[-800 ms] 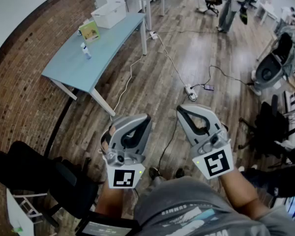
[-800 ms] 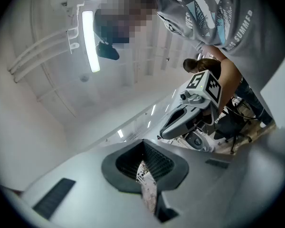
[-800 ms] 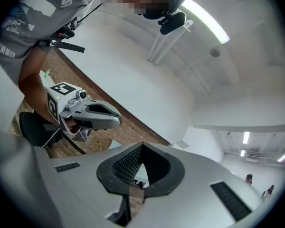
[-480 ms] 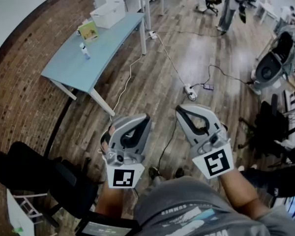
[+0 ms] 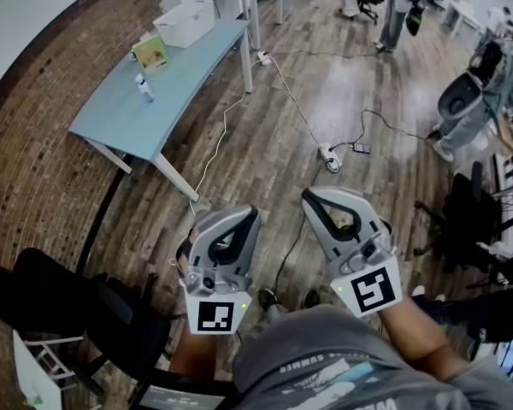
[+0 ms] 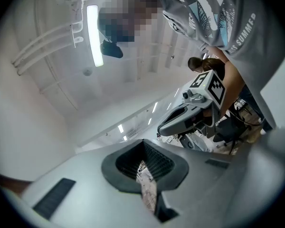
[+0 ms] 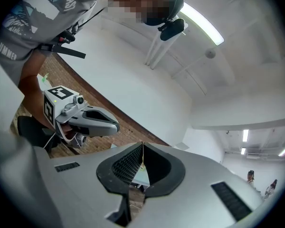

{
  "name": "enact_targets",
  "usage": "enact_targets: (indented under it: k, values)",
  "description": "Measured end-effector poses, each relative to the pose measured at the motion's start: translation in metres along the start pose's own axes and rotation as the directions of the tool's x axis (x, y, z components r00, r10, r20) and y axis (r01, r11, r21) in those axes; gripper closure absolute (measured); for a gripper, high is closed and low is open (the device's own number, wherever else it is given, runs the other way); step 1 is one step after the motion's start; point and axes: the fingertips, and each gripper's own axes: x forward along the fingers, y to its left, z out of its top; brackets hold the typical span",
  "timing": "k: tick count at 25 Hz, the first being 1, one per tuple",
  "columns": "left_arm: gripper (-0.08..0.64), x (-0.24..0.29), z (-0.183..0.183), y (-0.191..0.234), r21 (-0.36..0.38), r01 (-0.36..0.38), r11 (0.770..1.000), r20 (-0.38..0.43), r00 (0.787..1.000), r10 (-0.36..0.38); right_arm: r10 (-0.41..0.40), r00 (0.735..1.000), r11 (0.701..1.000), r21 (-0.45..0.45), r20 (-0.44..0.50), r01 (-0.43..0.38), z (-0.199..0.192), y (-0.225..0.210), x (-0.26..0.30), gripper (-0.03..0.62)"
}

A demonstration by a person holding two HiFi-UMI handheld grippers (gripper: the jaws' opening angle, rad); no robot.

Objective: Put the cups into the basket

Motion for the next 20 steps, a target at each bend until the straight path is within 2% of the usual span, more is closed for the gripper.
enact_targets:
  k: [6,20]
  values:
    - [0.561,-0.005,-0.008,-0.008,-0.024,0.005,1.0,-0.024,1.0,-0.005,0.019,1.0,1.0,0.007,0.001,-0.019,-0.007,0.004,0.0,0.581]
    - [0.561,-0.011,-0.04,0.02,-0.061,0.016,0.998,-0.023,1.0,-0.018,0.026,0.999,1.0,0.0,-0.036,-0.026,-0.018,0.017,0.042,0.581]
